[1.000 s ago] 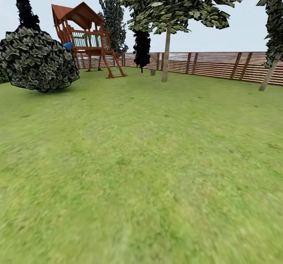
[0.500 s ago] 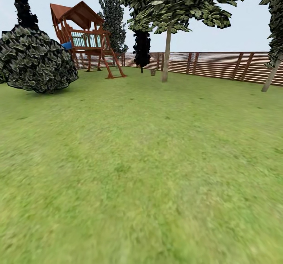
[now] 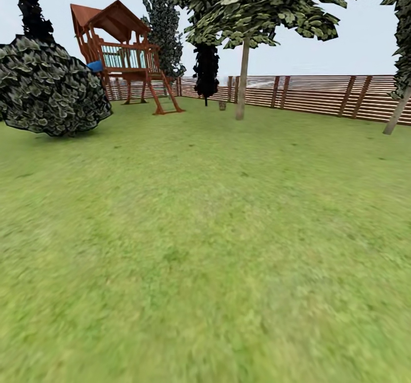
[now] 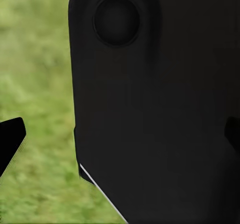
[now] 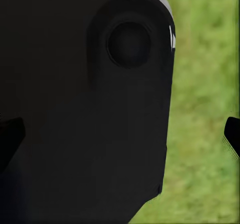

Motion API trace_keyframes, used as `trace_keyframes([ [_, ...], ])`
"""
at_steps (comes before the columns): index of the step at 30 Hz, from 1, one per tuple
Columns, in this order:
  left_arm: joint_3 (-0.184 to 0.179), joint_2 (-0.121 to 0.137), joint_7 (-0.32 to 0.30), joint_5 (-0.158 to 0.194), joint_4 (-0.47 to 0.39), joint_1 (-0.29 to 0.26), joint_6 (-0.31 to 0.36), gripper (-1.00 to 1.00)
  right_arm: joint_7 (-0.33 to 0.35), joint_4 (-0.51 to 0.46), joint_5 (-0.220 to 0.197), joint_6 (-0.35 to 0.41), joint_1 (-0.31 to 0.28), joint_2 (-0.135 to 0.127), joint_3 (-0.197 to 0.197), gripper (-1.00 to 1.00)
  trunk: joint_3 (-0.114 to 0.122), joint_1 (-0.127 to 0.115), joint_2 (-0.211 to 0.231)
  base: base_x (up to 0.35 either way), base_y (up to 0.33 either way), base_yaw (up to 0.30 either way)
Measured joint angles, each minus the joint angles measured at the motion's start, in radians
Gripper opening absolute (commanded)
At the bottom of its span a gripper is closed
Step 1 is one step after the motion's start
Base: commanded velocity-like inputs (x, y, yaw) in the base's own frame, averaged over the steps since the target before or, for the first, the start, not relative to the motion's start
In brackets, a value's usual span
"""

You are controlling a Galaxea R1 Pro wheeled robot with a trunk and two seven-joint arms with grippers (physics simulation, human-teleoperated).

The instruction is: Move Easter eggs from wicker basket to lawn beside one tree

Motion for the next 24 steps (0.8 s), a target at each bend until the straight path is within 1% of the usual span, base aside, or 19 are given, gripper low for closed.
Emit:
trace_keyframes([
  [24, 0.000, 0.000, 0.000, 0.000, 0.000, 0.000, 0.000, 1.00, 0.000, 0.000, 0.000, 0.000, 0.000, -0.002, 0.000, 1.00, 0.000, 0.000, 0.000, 0.327, 0.000, 0.000],
])
